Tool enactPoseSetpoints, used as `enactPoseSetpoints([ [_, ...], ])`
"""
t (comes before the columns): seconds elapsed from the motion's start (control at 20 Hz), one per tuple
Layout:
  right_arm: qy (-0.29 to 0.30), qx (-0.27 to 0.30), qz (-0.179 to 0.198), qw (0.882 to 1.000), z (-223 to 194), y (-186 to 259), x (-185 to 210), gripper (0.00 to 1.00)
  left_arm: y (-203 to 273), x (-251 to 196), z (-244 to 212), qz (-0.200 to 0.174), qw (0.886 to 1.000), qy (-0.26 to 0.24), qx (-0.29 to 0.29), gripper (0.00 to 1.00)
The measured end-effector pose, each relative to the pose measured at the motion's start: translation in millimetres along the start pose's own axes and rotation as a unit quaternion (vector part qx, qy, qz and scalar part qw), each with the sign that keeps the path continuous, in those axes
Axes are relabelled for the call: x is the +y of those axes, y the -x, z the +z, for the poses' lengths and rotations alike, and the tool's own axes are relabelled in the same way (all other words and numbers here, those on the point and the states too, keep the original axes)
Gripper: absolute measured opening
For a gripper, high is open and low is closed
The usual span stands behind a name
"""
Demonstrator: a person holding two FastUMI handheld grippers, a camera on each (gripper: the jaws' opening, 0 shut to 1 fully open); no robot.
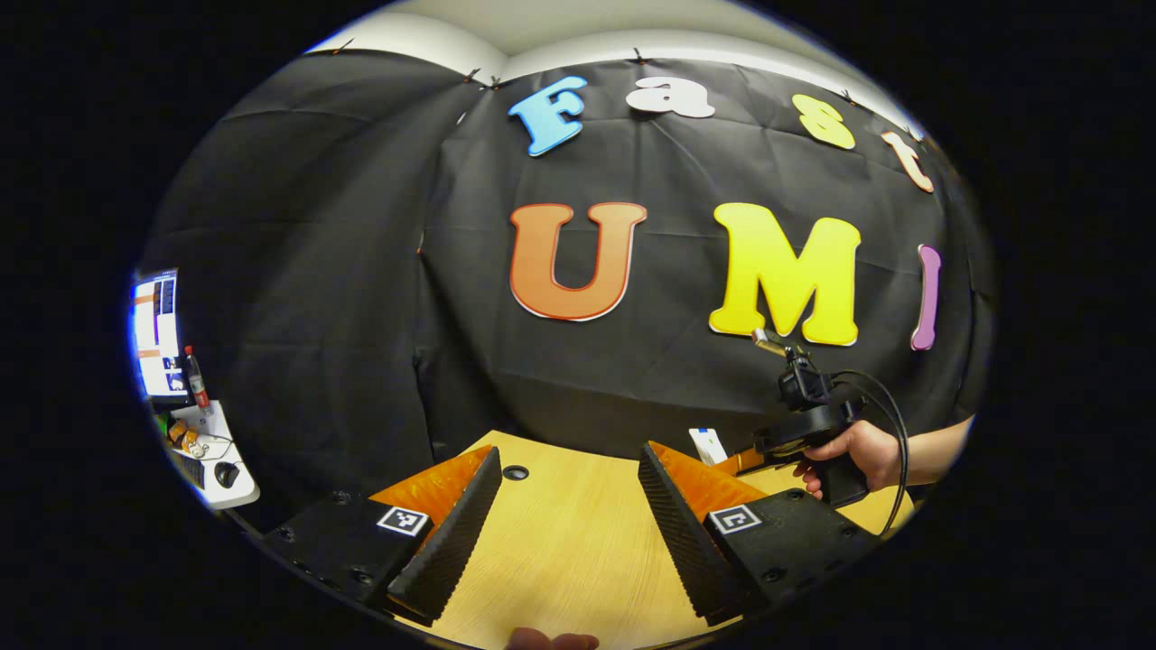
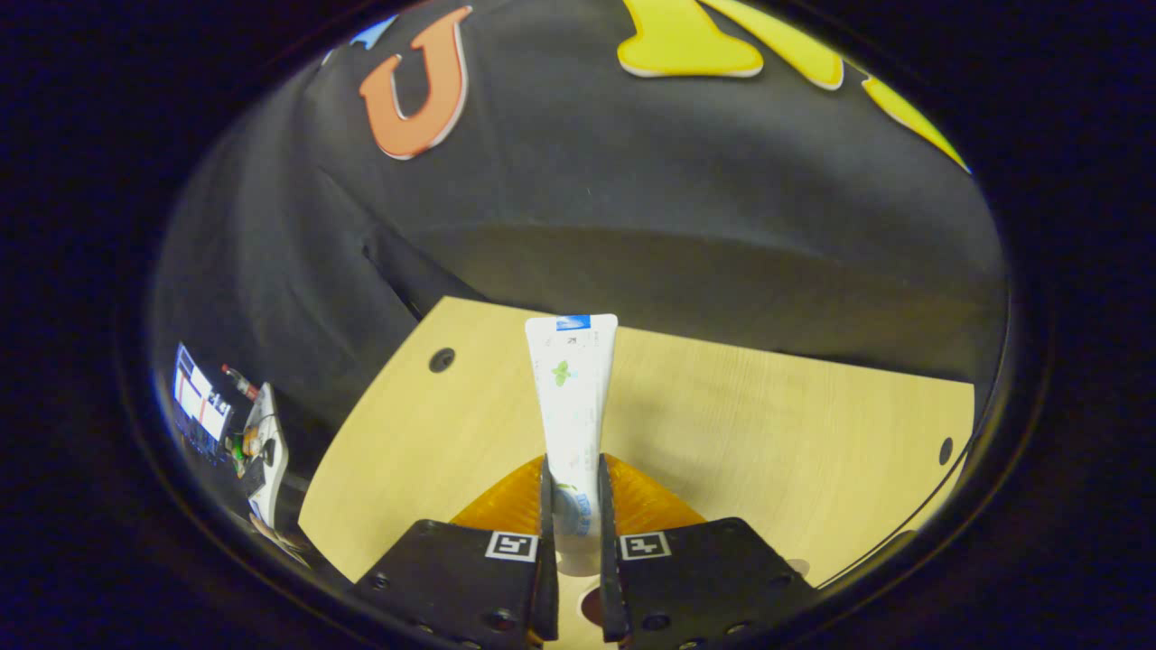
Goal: Put the toothbrush and toothpaste on the desktop into the cup, then pick up the cup and place it on the coaster on the desktop.
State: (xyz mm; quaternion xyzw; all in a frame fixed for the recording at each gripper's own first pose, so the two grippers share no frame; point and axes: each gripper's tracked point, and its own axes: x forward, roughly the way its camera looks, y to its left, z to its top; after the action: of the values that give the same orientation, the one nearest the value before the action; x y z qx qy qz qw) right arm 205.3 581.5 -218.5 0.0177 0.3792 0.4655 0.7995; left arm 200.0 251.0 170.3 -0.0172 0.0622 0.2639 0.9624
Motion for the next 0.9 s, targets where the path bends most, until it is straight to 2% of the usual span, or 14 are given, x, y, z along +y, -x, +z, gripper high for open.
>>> enactPoseSetpoints([
  [0.05, 0.011, -0.032, 0.004, 0.999, 7, 13, 1, 0.18, 1, -11, -1, -0.011, 1.000, -0.004, -0.002, 0.96],
  [0.2, 0.052, -0.102, -0.003, 0.993, -10, 33, -6, 0.18, 5, -34, -11, -0.033, 0.999, 0.002, 0.007, 0.96],
  [0.3, 0.057, -0.142, 0.001, 0.988, -26, 45, 9, 0.18, 8, -42, -18, -0.039, 0.999, 0.010, 0.016, 0.97],
  [0.55, 0.070, -0.253, -0.026, 0.965, -44, 78, 9, 0.18, 20, -51, -34, -0.044, 0.998, 0.005, 0.038, 0.96],
  [0.65, 0.070, -0.280, -0.033, 0.957, -47, 80, 8, 0.18, 24, -55, -39, -0.046, 0.998, -0.005, 0.041, 0.96],
  [0.9, 0.049, -0.310, -0.034, 0.949, -48, 83, 0, 0.18, 31, -62, -52, -0.048, 0.997, -0.018, 0.062, 0.96],
])
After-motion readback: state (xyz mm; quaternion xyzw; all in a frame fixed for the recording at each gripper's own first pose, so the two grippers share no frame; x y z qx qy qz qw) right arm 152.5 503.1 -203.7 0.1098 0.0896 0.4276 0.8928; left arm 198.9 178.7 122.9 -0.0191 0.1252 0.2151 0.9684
